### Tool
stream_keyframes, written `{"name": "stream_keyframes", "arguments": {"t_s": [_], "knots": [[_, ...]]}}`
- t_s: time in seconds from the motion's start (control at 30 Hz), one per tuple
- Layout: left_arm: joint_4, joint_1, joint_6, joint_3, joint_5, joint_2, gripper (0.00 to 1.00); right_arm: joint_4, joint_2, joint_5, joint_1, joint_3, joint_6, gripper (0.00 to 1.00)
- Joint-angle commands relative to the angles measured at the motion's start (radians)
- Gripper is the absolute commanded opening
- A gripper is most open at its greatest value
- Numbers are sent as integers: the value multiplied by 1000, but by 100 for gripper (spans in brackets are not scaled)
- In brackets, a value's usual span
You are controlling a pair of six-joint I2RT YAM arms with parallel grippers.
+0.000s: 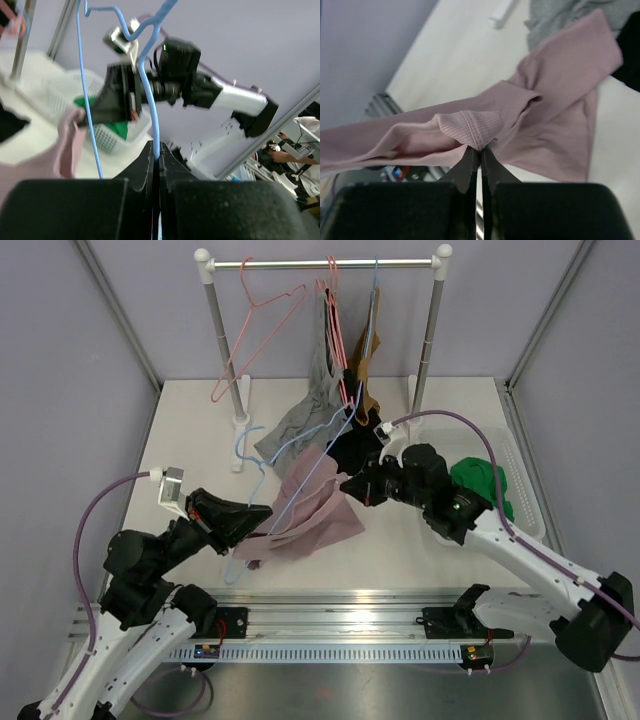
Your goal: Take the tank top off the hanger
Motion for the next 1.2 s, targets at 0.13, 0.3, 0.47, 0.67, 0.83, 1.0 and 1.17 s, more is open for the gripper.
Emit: {"name": "stream_keyframes", "arguments": {"t_s": [0.13,0.3,0.47,0.67,0.83,1.0,1.17], "knots": [[768,-5,91,-5,-62,194,0,74,-156,-333,-9,13,97,0],[987,-8,221,109,-66,383,0,-47,-204,-397,-8,84,77,0],[1182,-9,371,95,-117,512,1,-165,-238,-391,-6,87,19,0],[1355,-9,439,-3,-279,535,0,-401,-245,-81,7,105,-32,0],[1100,-9,497,-15,-451,470,0,-454,-236,0,20,76,-32,0],[443,-9,439,148,-561,388,0,-366,-163,18,116,18,6,0],[82,-9,370,241,-560,377,0,-271,-29,294,274,19,98,19]]}}
